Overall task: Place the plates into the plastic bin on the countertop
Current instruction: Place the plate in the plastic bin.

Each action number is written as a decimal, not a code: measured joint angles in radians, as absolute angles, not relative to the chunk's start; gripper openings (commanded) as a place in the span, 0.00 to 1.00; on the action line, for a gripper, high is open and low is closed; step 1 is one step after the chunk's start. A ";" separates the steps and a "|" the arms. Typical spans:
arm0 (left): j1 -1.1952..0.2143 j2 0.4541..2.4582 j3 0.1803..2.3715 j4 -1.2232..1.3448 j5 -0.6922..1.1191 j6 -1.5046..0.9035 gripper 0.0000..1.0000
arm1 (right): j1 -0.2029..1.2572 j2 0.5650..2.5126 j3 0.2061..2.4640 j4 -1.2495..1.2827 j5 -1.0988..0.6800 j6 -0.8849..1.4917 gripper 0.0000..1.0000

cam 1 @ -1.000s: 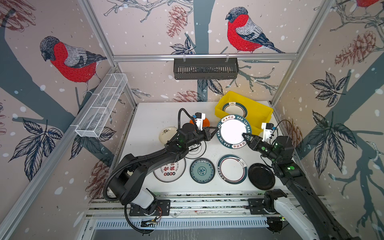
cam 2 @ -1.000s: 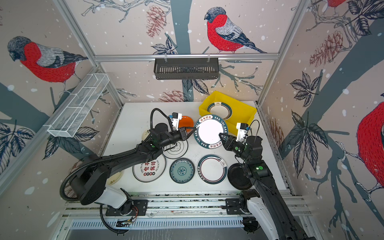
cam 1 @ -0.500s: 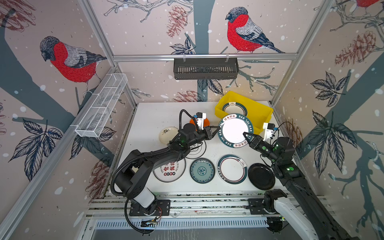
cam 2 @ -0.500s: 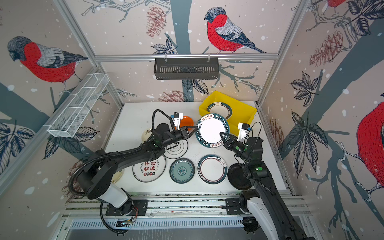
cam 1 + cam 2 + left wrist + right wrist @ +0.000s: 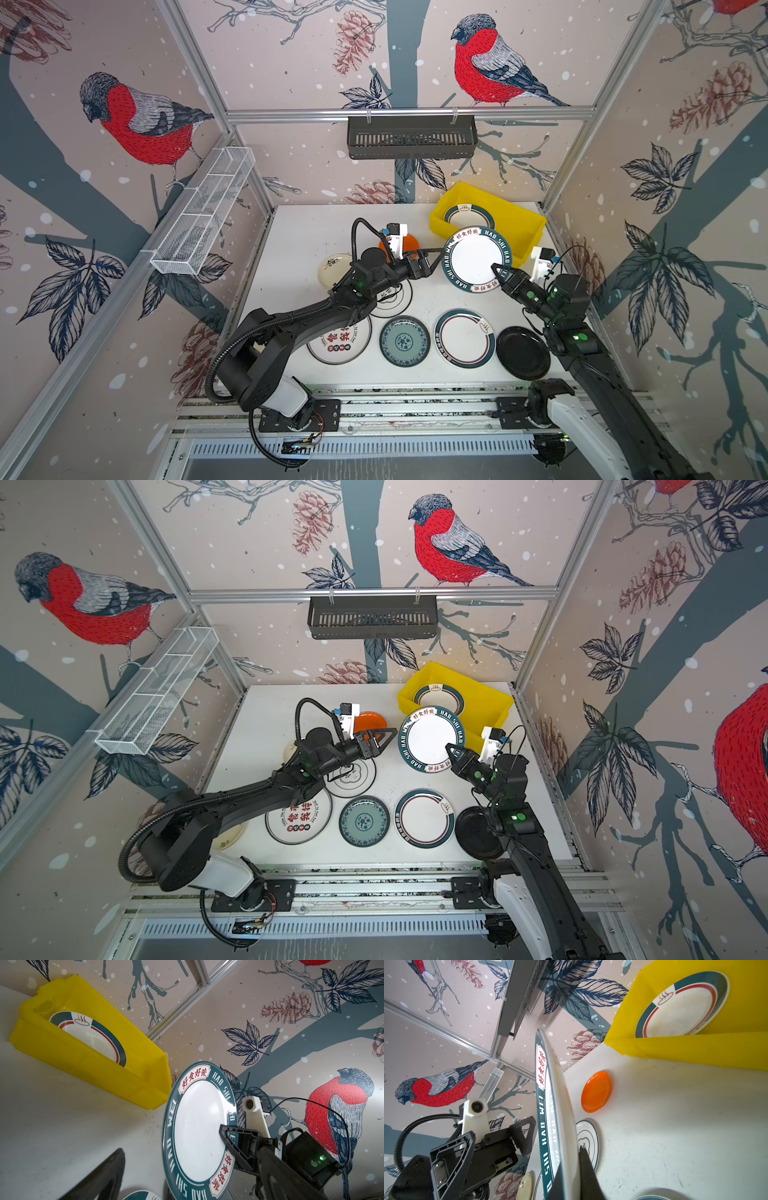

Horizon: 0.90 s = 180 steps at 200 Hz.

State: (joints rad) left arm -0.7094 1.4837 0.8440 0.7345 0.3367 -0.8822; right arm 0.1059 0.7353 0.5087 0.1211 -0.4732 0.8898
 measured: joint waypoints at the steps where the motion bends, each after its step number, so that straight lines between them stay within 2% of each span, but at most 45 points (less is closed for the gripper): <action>1: -0.709 1.482 0.844 0.733 0.337 -0.883 0.98 | 0.103 0.739 0.511 0.121 -0.473 0.890 0.00; 37: -0.709 1.351 0.809 0.637 0.264 -0.808 0.98 | 0.038 0.881 0.617 0.120 -0.459 0.892 0.00; 75: -0.709 1.206 0.740 0.522 0.170 -0.736 0.98 | 0.000 1.066 0.753 0.128 -0.350 0.825 0.00; 131: -0.709 1.085 0.712 0.393 0.089 -0.636 0.98 | -0.066 1.467 1.045 0.143 -0.238 0.730 0.00; 180: -0.709 0.988 0.667 0.332 0.041 -0.566 0.98 | -0.059 1.776 1.327 0.080 -0.202 0.697 0.00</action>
